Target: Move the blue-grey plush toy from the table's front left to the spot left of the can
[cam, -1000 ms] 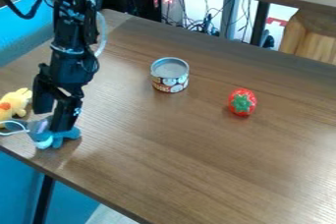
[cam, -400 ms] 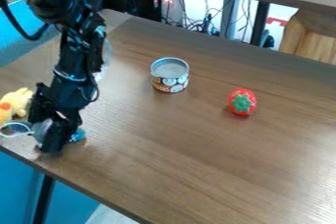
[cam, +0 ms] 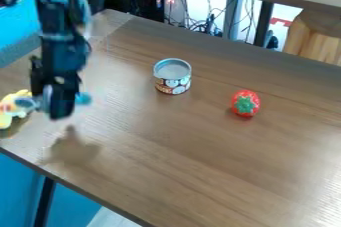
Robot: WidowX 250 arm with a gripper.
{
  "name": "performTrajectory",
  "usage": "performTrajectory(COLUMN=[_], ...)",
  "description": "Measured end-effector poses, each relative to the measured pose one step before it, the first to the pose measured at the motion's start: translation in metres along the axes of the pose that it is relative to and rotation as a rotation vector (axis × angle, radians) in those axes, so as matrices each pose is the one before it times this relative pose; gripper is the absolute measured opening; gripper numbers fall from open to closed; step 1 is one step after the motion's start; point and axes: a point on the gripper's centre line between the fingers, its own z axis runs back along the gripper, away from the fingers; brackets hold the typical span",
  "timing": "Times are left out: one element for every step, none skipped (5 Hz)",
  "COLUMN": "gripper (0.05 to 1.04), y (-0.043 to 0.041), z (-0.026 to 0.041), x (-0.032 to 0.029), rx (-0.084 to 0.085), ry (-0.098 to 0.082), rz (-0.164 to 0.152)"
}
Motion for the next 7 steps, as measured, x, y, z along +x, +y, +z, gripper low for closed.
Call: performTrajectory(gripper=[0.656, 0.656, 0.656, 0.656, 0.656, 0.655, 0.74], y=[0.04166, 0.02947, 0.01982, 0.01108, 0.00551, -0.00847, -0.00185], z=[0.03379, -0.00513, -0.00063, -0.00477, -0.02117, -0.01486, -0.0043], x=[0.01971, 0.037, 0.03812, 0.0122, 0.00361, 0.00169, 0.00448], rx=[-0.0225, 0.0061, 0.0458, 0.0634, 0.0428, 0.0003, -0.0414], ry=[-0.0792, -0.0228, -0.0936, -0.0631, 0.0189, 0.0522, 0.0426], rz=[0.0912, 0.0416, 0.0173, 0.0369, 0.0251, -0.0108, 0.014])
